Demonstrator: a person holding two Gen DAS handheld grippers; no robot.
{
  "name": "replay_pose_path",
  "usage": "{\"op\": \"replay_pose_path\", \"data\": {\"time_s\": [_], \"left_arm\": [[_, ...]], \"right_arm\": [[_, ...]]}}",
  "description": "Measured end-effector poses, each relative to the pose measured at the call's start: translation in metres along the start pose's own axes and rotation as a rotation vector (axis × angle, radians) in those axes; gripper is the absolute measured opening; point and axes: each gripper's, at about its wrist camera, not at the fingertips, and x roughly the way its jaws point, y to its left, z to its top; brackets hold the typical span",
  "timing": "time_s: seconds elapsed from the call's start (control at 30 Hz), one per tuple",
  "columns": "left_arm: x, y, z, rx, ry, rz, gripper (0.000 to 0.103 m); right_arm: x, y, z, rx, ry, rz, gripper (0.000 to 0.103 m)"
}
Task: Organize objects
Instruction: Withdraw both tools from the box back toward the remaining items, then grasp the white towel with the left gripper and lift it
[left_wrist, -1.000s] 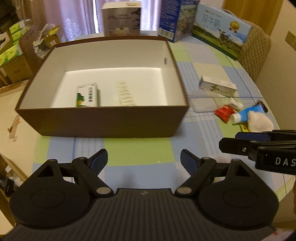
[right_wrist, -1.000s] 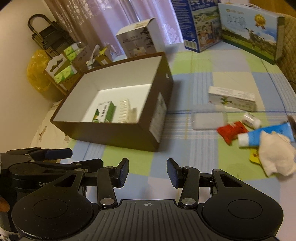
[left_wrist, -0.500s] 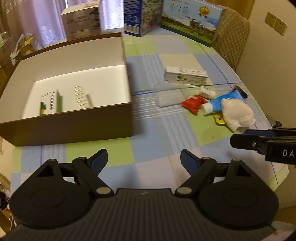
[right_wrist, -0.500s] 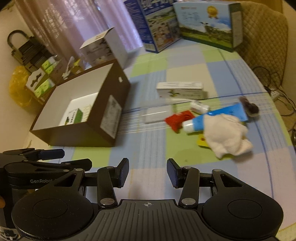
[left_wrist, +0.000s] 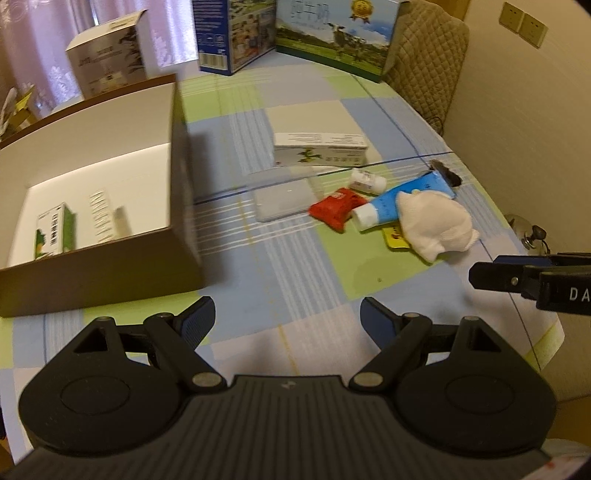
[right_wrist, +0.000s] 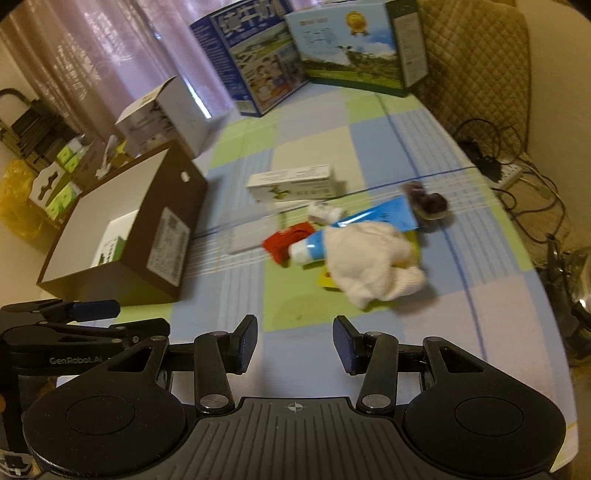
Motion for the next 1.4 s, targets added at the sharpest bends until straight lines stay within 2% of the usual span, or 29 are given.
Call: {"op": "replay_pose_path", "data": {"time_s": [0.57,1.0,1.13,1.4], "left_arm": [[0.05,-0.077,0.027,0.072,0.007,-0.113,0.083],[0.086,-0.118,0.045,0.009,0.001,-0.184,0.09],[0.101,-0.128,0.049,-0.021,0.004,-0.179,0.091],[0.13,-0.138,0.057,-0.072,0.005,-0.124,0.092]], "right_arm": [[-0.013,-0.084,0.003,0.105,-0.008,-0.09,0.043],[-0.005,-0.133,0.013,0.136,-0.001,-0.098,0.043],[0.001,-0.142,0.018,0.13,0.009,-0.099,0.043],[0.008,-0.158,0.022,0.138,0.024,-0.092,0.043]]}}
